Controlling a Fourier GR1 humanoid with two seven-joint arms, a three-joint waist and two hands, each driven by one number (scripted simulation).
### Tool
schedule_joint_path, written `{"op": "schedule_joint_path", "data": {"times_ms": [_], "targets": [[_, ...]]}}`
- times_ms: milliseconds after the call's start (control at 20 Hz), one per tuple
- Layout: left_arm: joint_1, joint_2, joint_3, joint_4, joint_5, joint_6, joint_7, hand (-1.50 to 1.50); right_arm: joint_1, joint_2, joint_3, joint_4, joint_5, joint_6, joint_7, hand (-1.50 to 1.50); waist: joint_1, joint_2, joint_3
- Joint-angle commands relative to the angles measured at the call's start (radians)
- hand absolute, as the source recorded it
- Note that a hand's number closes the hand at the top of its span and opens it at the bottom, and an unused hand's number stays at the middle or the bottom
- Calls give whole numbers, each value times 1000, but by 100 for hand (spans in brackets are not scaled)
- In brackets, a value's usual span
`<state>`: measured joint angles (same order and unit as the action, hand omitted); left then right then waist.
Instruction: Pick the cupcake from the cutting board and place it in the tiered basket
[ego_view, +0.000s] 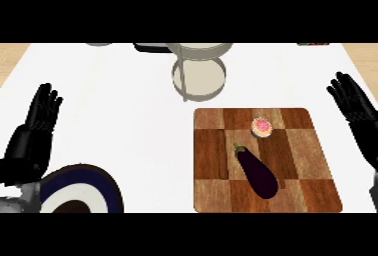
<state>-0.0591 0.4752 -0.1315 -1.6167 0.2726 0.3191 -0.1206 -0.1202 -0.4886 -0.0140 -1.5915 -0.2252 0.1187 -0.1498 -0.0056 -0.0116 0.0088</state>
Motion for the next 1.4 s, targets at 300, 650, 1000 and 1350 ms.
{"op": "schedule_joint_path", "data": {"times_ms": [300,650,1000,1350], "targets": [[117,22,-9,135,28,-37,106,0,82,378,-225,197,-449,-84,-155,150,-99,31,45],[123,78,-12,225,68,-150,197,0,102,246,-5,326,-11,-188,-133,-150,15,19,-14],[110,63,-8,277,61,-170,175,0,-31,-6,126,297,200,-140,217,-150,18,13,-13],[41,46,10,304,52,-172,225,0,-218,-75,163,260,82,165,468,-150,9,13,-10]]}}
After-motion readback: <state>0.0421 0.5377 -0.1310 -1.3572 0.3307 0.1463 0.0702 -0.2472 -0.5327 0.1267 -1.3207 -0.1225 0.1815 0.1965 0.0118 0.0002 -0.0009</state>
